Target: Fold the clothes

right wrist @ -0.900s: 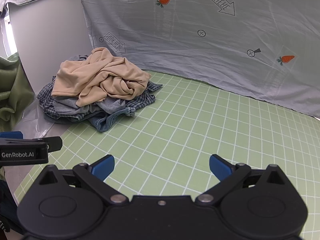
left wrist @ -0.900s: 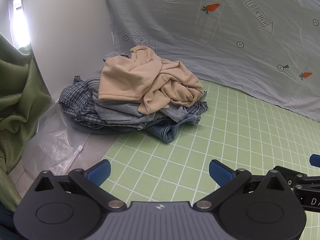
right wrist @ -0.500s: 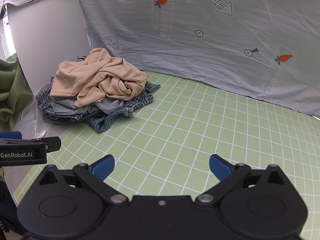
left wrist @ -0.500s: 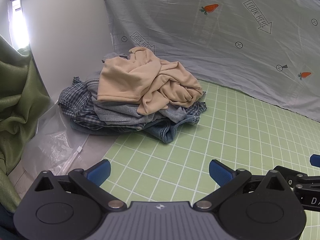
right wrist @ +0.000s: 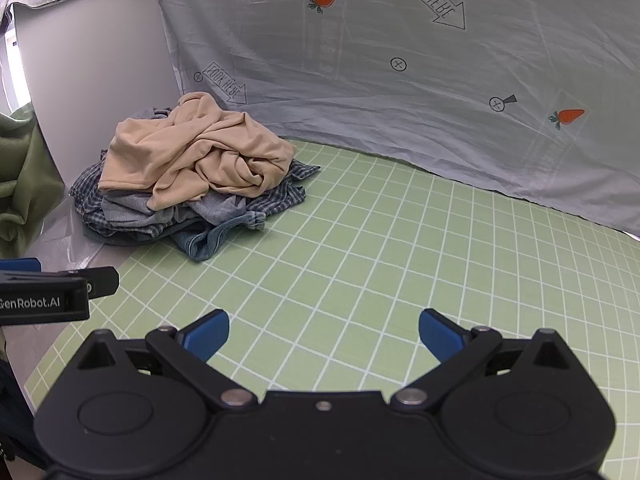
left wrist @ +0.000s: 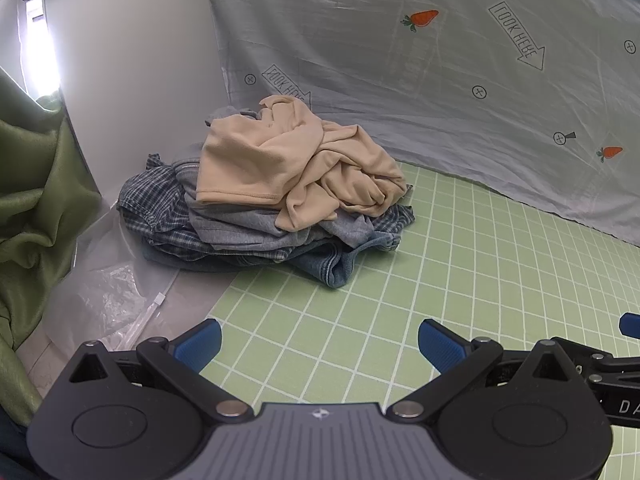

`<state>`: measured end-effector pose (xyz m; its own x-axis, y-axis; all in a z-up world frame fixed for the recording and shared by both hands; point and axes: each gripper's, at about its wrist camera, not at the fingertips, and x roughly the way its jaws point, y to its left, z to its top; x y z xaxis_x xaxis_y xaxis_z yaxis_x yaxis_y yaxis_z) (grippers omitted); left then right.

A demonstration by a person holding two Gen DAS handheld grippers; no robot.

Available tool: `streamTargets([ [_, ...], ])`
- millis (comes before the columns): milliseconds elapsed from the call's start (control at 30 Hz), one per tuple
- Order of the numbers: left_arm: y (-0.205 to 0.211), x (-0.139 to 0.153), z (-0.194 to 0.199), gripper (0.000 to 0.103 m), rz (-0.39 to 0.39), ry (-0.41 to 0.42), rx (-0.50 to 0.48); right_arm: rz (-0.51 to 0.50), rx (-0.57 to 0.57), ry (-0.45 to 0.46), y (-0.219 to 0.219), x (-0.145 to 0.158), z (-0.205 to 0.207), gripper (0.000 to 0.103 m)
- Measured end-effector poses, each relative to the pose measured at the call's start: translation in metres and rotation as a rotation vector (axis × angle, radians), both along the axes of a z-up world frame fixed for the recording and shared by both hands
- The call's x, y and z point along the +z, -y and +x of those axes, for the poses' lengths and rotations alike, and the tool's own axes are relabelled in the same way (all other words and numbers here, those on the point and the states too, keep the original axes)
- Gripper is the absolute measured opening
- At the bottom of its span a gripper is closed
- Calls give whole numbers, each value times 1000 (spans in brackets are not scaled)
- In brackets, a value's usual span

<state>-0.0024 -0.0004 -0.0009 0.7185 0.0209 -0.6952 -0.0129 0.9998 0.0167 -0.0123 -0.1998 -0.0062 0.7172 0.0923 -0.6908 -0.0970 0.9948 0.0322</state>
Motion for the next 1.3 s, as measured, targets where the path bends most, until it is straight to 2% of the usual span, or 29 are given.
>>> streamTargets([
  [1300, 0, -5, 13, 103, 11, -22, -13, 2, -30, -19, 4, -3, 13, 102],
])
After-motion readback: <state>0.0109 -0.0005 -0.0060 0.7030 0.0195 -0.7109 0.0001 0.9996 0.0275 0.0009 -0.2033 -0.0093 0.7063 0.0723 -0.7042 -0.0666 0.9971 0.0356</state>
